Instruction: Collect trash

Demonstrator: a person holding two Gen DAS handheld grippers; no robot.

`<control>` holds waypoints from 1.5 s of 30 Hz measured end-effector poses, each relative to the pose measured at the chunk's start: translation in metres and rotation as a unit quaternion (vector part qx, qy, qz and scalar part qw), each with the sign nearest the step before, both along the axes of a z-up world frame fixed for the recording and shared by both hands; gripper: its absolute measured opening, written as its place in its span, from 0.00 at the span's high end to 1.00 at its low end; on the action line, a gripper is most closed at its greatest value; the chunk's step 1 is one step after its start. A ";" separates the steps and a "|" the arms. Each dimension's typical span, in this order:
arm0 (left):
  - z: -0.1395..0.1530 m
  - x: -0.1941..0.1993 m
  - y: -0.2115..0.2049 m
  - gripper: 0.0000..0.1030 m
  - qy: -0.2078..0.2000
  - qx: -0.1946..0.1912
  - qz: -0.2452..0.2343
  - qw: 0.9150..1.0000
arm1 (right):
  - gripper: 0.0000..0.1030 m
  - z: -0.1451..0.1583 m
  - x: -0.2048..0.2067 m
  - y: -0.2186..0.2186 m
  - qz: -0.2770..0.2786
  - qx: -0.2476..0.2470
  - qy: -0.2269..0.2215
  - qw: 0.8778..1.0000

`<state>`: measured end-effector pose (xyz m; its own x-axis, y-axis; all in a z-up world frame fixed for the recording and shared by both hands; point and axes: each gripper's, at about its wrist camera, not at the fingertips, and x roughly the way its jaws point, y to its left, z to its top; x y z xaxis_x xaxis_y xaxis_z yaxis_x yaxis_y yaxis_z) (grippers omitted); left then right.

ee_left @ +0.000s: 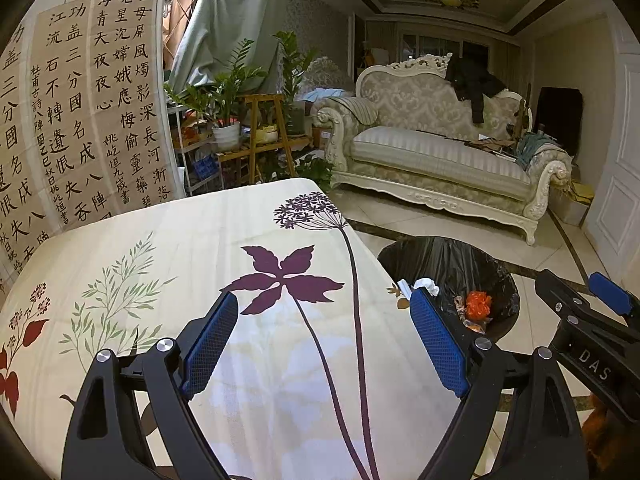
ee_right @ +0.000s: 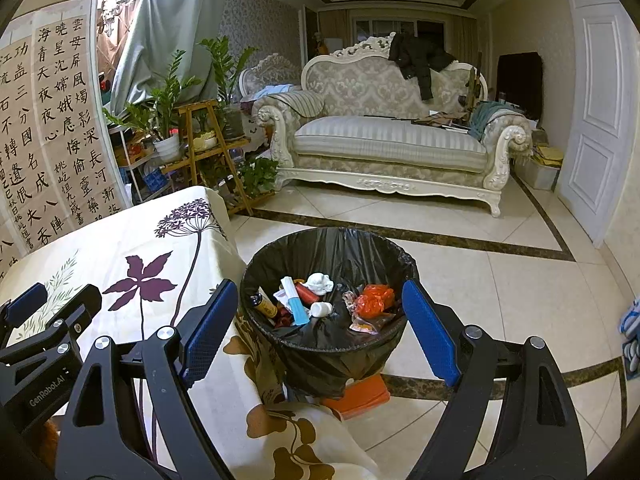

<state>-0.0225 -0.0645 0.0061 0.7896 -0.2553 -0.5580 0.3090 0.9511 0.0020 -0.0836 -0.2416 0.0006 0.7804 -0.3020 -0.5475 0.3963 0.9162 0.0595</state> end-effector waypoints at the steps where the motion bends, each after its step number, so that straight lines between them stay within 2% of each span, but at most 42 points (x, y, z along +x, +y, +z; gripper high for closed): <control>1: 0.000 0.001 0.000 0.17 0.000 0.000 0.001 1.000 | 0.20 0.000 0.000 0.000 0.000 -0.001 0.000 1.000; 33: 0.002 -0.003 -0.014 0.17 -0.007 0.000 -0.003 1.000 | 0.20 -0.001 0.000 -0.002 -0.001 -0.001 -0.001 1.000; 45: 0.001 -0.005 -0.010 0.17 0.004 -0.020 -0.012 1.000 | 0.20 -0.002 -0.001 -0.003 0.000 0.000 0.001 1.000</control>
<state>-0.0277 -0.0742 0.0067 0.7780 -0.2960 -0.5541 0.3316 0.9427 -0.0380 -0.0842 -0.2445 -0.0009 0.7798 -0.3020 -0.5484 0.3960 0.9164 0.0584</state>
